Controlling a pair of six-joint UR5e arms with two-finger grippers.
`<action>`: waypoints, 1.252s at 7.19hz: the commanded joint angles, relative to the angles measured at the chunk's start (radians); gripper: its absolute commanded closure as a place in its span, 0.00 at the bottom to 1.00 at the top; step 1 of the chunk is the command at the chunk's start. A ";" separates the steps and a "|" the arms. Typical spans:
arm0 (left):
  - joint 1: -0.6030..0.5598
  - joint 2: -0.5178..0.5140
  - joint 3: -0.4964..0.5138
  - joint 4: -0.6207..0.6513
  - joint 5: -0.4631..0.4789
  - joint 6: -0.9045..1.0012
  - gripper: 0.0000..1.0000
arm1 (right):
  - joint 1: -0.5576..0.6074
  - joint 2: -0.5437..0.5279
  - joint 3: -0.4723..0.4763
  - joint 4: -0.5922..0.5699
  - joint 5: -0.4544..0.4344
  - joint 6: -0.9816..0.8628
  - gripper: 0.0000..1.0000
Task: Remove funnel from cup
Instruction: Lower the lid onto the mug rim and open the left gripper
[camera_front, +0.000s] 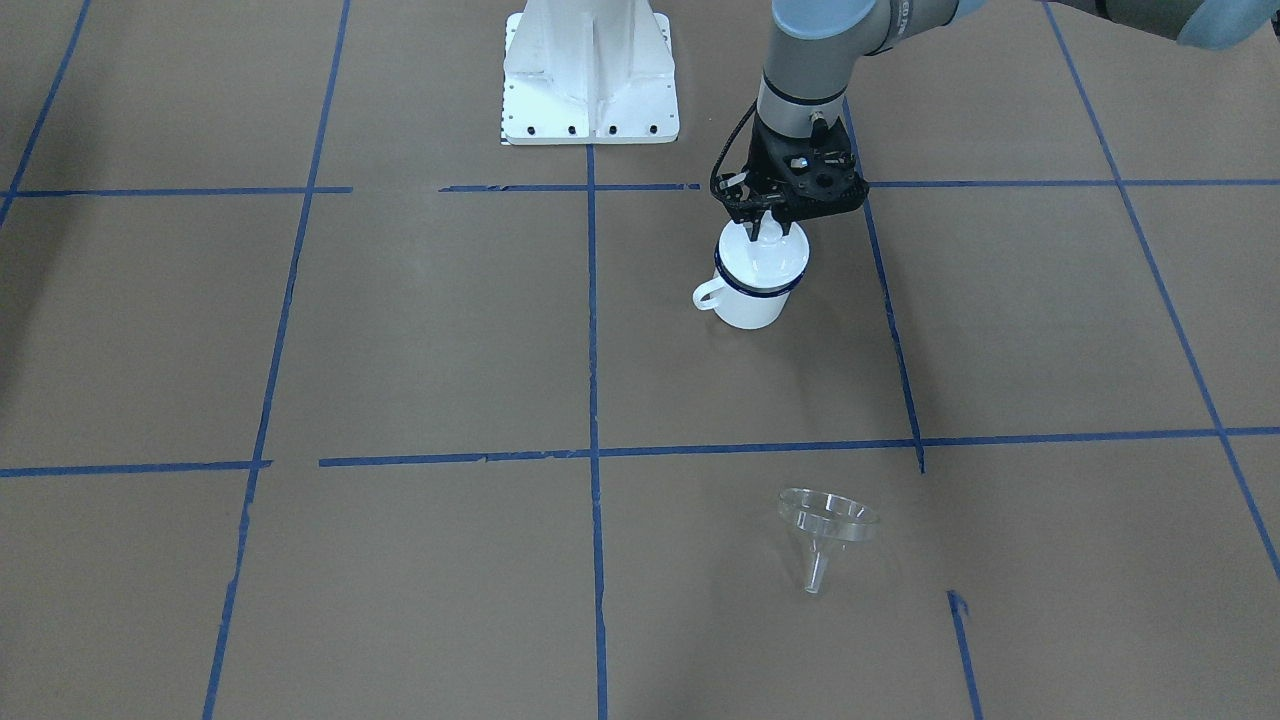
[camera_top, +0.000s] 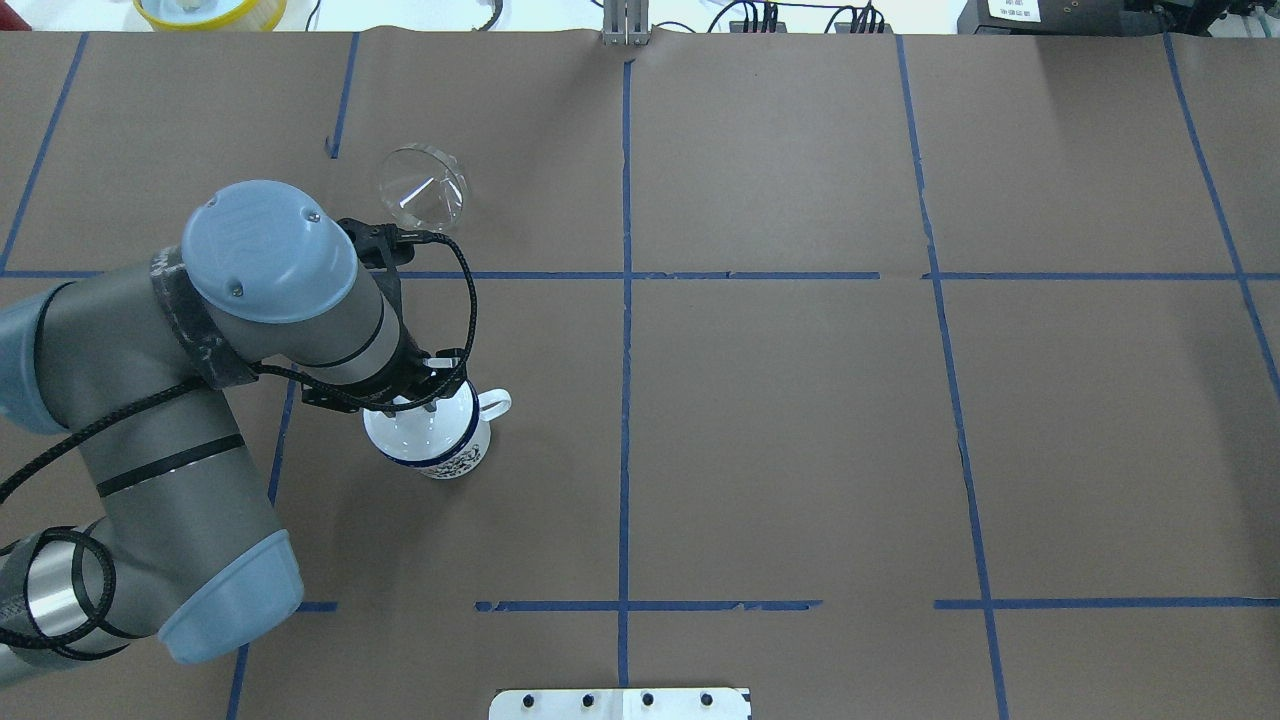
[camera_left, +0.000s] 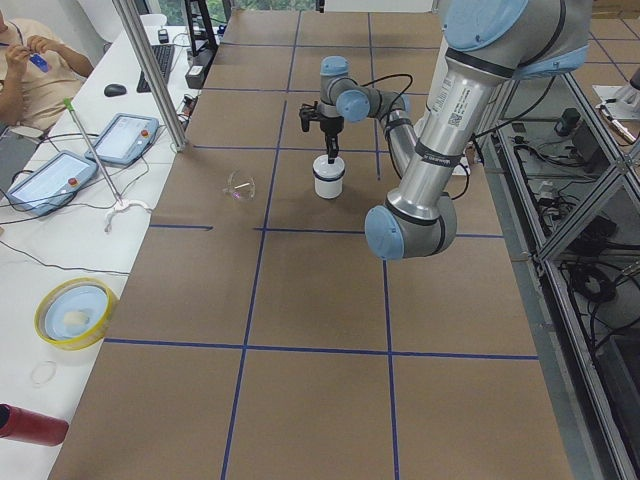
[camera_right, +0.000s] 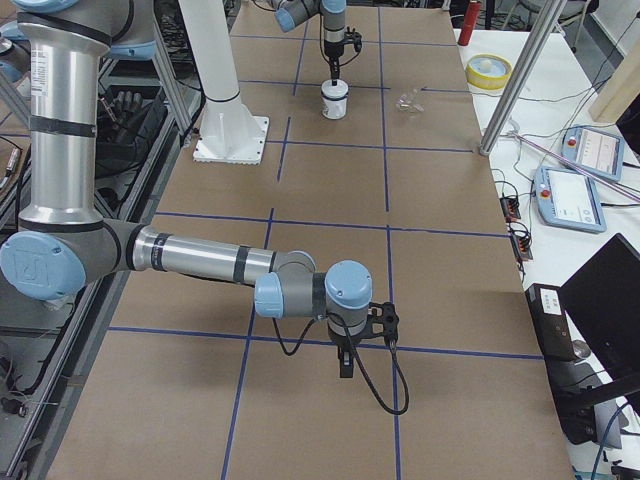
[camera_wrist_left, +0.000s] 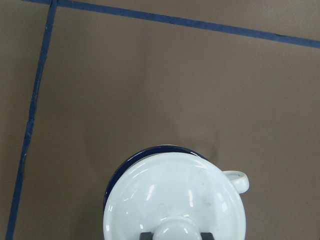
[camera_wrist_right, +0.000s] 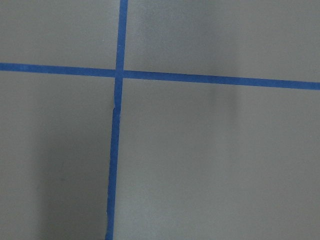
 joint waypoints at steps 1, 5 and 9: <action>0.001 0.000 0.002 -0.008 0.000 0.001 1.00 | 0.000 0.000 0.000 0.000 0.000 0.000 0.00; 0.004 0.002 0.008 -0.014 -0.002 0.001 1.00 | 0.000 0.000 0.000 0.000 0.000 0.000 0.00; 0.004 0.008 0.022 -0.031 -0.002 0.001 1.00 | 0.000 0.000 0.000 0.000 0.000 0.000 0.00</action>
